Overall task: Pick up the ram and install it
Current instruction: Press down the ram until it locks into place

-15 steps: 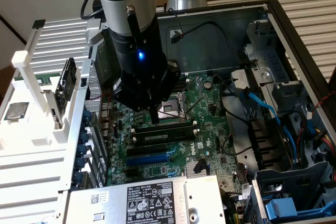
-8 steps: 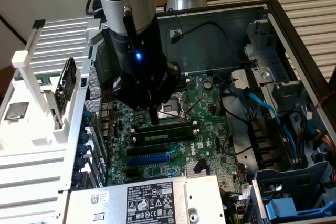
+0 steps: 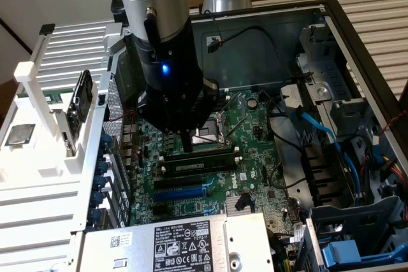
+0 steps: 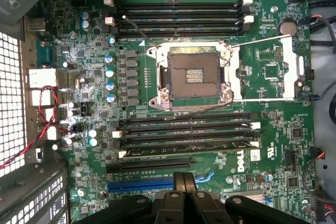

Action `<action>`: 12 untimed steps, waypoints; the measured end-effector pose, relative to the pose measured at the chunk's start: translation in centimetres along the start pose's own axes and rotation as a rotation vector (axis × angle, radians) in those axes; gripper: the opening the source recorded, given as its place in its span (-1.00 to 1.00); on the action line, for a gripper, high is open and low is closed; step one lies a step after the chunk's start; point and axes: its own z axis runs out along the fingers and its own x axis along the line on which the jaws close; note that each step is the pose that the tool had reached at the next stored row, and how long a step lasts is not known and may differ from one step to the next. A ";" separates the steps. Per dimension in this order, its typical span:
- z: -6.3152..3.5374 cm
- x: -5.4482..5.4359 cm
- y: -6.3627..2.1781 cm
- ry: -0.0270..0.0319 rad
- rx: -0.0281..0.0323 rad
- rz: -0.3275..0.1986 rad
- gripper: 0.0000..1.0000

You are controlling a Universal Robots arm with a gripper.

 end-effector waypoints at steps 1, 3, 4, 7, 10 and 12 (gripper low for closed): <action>0.00 0.0 0.00 0.0000 0.0008 0.013 -0.79; 0.00 0.0 0.00 0.0000 0.0018 0.037 -0.79; 0.00 0.0 0.00 0.0001 0.0019 0.046 -0.79; 0.00 0.0 0.01 0.0003 0.0014 0.072 -0.79; 0.00 0.0 0.00 0.0005 0.0014 0.091 -0.79; 0.00 0.0 0.00 0.0005 0.0014 0.091 -0.79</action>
